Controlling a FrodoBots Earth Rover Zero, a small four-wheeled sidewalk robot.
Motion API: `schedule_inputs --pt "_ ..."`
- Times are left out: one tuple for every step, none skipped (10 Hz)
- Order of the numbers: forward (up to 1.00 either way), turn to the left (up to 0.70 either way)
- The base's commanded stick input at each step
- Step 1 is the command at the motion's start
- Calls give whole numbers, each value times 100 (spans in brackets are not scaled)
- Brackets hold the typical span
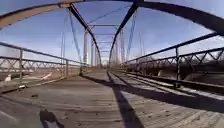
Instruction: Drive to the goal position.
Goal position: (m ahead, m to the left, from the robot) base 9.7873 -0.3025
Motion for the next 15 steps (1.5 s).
schedule_inputs --pt "100 0" --pt "100 0" --pt "100 0" --pt "100 0" --pt "100 0" --pt "100 0" --pt "100 0" --pt "100 0" --pt "100 0" --pt "100 10" --pt "100 40" --pt "100 35" --pt "100 16" --pt "100 0" --pt "100 0"
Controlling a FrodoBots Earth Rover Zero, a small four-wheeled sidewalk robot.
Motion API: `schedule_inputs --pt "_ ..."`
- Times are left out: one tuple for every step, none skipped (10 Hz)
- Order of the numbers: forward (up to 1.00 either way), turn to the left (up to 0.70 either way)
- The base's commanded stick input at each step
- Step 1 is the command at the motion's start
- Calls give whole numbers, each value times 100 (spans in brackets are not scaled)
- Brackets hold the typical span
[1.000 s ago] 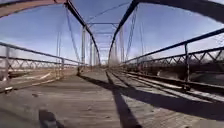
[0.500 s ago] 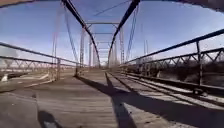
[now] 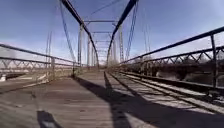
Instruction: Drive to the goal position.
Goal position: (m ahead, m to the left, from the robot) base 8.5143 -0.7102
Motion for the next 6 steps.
schedule_inputs --pt "100 0" --pt "100 0" --pt "100 0" --pt "100 0" --pt "100 0" --pt "100 0"
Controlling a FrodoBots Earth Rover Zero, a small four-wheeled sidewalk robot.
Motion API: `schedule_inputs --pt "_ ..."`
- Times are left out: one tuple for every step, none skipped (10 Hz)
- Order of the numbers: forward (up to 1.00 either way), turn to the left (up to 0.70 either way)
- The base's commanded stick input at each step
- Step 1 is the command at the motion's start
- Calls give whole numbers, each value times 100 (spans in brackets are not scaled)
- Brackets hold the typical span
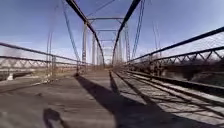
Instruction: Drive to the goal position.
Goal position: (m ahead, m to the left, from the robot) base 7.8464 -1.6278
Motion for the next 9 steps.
schedule_inputs --pt "100 13" --pt "100 40" --pt "100 40" --pt "100 2" --pt "100 0" --pt "100 0" --pt "100 -23" --pt "100 -32" --pt "100 -1"
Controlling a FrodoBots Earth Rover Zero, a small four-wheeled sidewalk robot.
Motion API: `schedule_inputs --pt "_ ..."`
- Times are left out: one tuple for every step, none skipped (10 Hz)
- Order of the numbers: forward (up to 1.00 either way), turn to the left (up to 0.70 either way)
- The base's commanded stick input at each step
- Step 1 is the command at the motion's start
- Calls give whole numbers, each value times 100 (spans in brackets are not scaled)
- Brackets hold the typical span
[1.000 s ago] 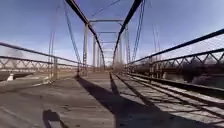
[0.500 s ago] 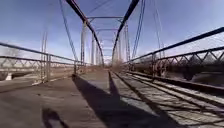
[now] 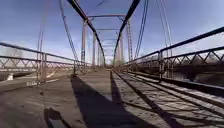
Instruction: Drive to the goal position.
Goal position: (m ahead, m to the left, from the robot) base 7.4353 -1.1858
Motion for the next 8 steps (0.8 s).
schedule_inputs --pt "100 0" --pt "100 0" --pt "100 0" --pt "100 0" --pt "100 0" --pt "100 0" --pt "100 0" --pt "100 0"
